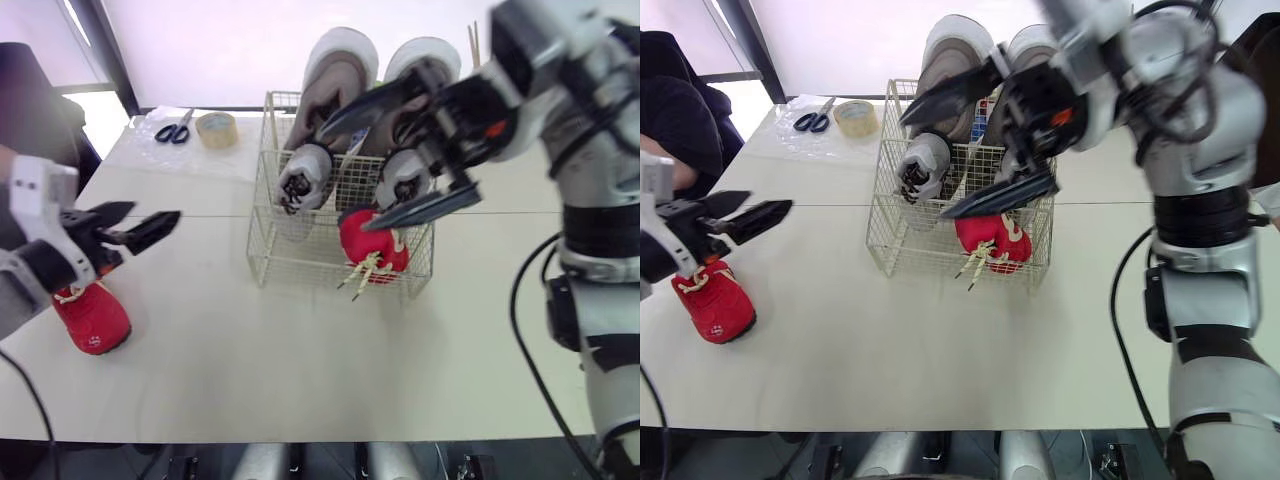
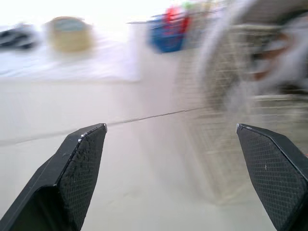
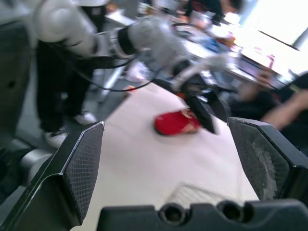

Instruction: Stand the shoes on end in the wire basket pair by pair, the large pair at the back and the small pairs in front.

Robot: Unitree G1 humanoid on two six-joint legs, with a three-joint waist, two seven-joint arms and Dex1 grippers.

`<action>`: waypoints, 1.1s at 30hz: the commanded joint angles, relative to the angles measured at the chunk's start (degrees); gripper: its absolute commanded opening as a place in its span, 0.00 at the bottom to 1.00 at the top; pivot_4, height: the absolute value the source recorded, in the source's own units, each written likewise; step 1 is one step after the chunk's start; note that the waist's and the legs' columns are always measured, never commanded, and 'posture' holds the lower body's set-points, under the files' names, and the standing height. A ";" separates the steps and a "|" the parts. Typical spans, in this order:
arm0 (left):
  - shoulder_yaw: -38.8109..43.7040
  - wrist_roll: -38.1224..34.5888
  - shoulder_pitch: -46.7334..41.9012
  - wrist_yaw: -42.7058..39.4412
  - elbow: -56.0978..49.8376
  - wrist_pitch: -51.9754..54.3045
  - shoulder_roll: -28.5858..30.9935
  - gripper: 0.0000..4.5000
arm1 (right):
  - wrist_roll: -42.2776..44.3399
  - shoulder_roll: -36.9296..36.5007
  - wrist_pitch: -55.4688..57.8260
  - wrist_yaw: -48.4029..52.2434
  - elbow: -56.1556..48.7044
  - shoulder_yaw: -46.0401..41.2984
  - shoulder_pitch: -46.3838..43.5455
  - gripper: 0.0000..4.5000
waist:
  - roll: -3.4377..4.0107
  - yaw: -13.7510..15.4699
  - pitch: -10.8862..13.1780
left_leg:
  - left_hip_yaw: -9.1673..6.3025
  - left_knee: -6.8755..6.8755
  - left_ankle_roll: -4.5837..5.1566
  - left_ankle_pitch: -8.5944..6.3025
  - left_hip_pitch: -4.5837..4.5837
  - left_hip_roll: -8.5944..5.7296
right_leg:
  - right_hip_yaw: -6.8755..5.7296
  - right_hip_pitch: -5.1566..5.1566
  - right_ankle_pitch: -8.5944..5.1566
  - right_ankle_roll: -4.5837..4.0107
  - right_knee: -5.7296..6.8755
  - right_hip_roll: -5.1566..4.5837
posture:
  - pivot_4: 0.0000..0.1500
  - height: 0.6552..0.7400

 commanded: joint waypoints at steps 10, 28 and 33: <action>33.86 -14.56 25.82 31.83 7.19 6.03 -0.85 1.00 | 3.03 0.62 -13.96 0.51 7.80 10.75 1.78 1.00 | -0.02 0.36 0.03 | -0.04 -0.07 -0.17 0.06 0.19 0.04 | 0.02 -0.08 -0.02 -0.03 0.19 0.09 | 1.00 1.00; -1.29 12.23 -3.64 4.01 45.18 -3.02 8.87 1.00 | 0.71 -2.20 -2.41 -1.30 -1.38 1.69 6.49 1.00 | -0.18 0.88 -0.05 | -0.05 -0.40 -0.23 0.08 0.56 0.05 | 0.02 0.22 -0.01 -0.09 -0.04 0.10 | 1.00 1.00; -9.65 19.87 -12.37 -1.63 50.95 -3.65 6.42 1.00 | -0.23 -2.80 0.21 -2.46 -3.76 -0.08 7.37 1.00 | -0.21 0.34 -0.06 | -0.04 -0.43 -0.23 0.08 0.56 0.05 | 0.03 0.22 0.00 -0.09 -0.07 0.07 | 1.00 1.00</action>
